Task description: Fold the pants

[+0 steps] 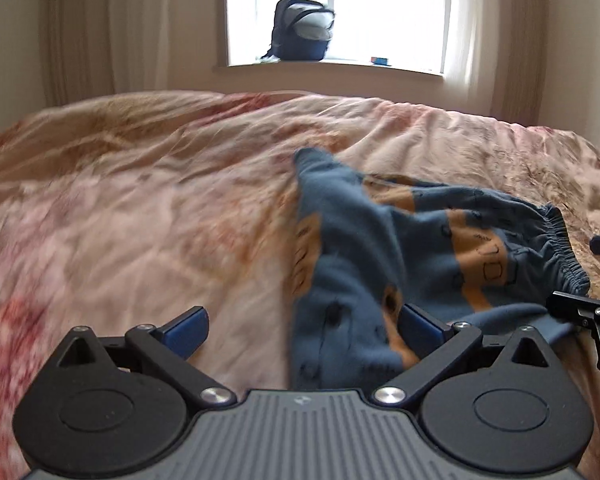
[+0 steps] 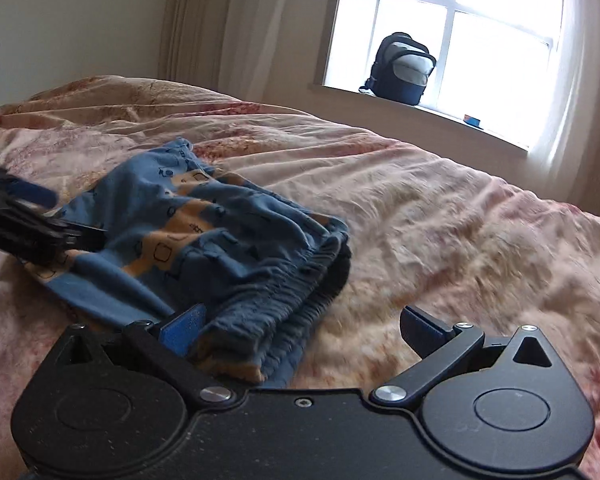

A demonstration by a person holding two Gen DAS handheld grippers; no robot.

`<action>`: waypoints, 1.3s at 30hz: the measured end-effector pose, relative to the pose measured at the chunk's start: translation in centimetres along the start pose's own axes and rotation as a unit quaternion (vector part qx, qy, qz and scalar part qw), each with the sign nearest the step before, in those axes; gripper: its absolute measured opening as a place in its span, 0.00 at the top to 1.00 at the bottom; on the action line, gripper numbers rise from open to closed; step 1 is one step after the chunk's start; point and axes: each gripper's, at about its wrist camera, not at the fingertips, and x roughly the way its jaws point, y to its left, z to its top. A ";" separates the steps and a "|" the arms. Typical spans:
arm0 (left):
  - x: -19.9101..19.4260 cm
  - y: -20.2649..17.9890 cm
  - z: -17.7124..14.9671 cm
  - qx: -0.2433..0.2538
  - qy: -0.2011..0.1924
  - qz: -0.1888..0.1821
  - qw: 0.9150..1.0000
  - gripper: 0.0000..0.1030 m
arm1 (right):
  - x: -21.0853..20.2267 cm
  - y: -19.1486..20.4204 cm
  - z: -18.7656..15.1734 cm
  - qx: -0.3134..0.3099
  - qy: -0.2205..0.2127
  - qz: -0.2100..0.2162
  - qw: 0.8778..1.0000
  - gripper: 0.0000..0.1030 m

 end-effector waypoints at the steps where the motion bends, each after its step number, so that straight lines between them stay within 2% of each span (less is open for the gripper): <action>1: -0.3 0.2 0.1 -0.009 0.006 -0.002 1.000 0.00 | -0.1 0.0 0.0 0.000 0.001 -0.001 1.000 0.01; 6: -1.3 1.1 0.0 -0.033 0.016 0.001 0.999 0.00 | -2.0 0.3 -0.1 0.038 -0.027 -0.014 0.999 0.01; 11: -1.3 1.4 -0.4 -0.046 0.018 0.000 0.999 0.00 | -1.7 0.8 -1.8 0.057 0.011 -0.011 0.998 0.01; 20: -1.2 1.7 -0.3 -0.058 0.023 -0.009 0.998 0.00 | -1.9 0.4 -2.1 0.076 0.016 -0.005 0.997 0.01; 24: -1.4 2.3 0.1 -0.078 0.011 -0.031 0.996 0.00 | -2.4 -1.0 -1.1 0.091 -0.007 0.060 0.994 0.00; 28: -1.2 3.2 0.6 -0.102 -0.024 -0.088 0.991 0.00 | -0.7 -3.6 1.5 0.123 -0.007 0.128 0.984 0.00; 30: -0.1 3.8 0.6 -0.116 -0.020 -0.116 0.986 0.00 | 1.4 -5.6 2.4 0.153 -0.010 0.148 0.977 0.00; 32: 0.8 4.4 0.5 -0.143 -0.002 -0.126 0.982 0.00 | 4.3 -7.6 2.9 0.185 0.005 0.168 0.968 0.00; 35: 0.7 5.1 0.3 -0.163 -0.010 -0.143 0.976 0.01 | 7.9 -9.9 3.4 0.235 0.023 0.206 0.950 0.01; 37: 0.5 5.1 0.4 -0.160 -0.011 -0.153 0.975 0.07 | 9.1 -10.4 3.9 0.248 0.025 0.225 0.942 0.05; 38: 0.4 5.1 0.4 -0.158 -0.011 -0.157 0.975 0.14 | 9.6 -10.4 4.2 0.250 0.029 0.230 0.940 0.09; 39: 0.4 4.9 0.5 -0.155 -0.010 -0.160 0.975 0.21 | 9.9 -10.4 4.3 0.252 0.031 0.235 0.938 0.19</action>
